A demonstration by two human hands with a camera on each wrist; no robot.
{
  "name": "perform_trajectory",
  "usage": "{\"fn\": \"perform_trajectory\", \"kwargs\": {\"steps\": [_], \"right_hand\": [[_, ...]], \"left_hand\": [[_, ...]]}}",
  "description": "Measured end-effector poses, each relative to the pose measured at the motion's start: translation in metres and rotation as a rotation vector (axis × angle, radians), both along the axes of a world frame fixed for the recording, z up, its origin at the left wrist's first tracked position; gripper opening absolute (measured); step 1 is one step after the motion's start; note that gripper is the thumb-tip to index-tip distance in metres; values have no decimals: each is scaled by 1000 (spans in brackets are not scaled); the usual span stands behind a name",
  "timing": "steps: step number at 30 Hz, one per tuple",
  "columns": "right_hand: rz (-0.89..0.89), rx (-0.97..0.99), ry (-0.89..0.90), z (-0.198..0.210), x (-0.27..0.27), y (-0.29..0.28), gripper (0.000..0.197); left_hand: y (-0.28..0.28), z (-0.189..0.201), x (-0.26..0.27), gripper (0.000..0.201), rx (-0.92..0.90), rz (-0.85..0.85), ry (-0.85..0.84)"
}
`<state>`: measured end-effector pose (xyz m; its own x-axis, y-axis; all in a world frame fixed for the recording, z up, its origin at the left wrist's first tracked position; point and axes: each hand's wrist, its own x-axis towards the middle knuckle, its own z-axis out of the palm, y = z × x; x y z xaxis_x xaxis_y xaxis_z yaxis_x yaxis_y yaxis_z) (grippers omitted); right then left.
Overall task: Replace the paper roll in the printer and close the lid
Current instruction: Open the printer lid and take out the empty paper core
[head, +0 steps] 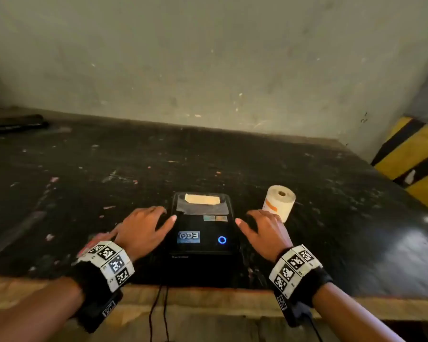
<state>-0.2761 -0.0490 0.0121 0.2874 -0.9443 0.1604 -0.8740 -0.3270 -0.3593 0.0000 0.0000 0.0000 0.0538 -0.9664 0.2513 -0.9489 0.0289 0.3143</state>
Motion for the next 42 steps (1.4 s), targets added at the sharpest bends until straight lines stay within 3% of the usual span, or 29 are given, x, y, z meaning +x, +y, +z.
{"fn": "perform_trajectory", "kwargs": {"steps": [3,7,16,22,35,38,40,42], "right_hand": [[5,72,-24,-22,-1,9,59],[20,129,-82,-52,4,25,72],[34,257,-381,-80,15,36,77],[29,230,-425,-88,13,33,88],[99,144,-390,-88,6,20,89],[140,137,-383,-75,6,12,82],[135,99,-443,-58,8,0,68],[83,65,-503,-39,14,-19,65]], "left_hand": [[13,-27,-2,39,23,53,109],[29,-60,-8,56,179,94,334],[35,-78,-18,79,190,43,679],[36,-80,-24,58,132,48,687],[32,-87,-24,73,85,75,698],[28,-76,-23,71,53,66,710],[18,-63,-21,67,-4,70,710],[4,-48,-18,63,-62,82,696]]}}
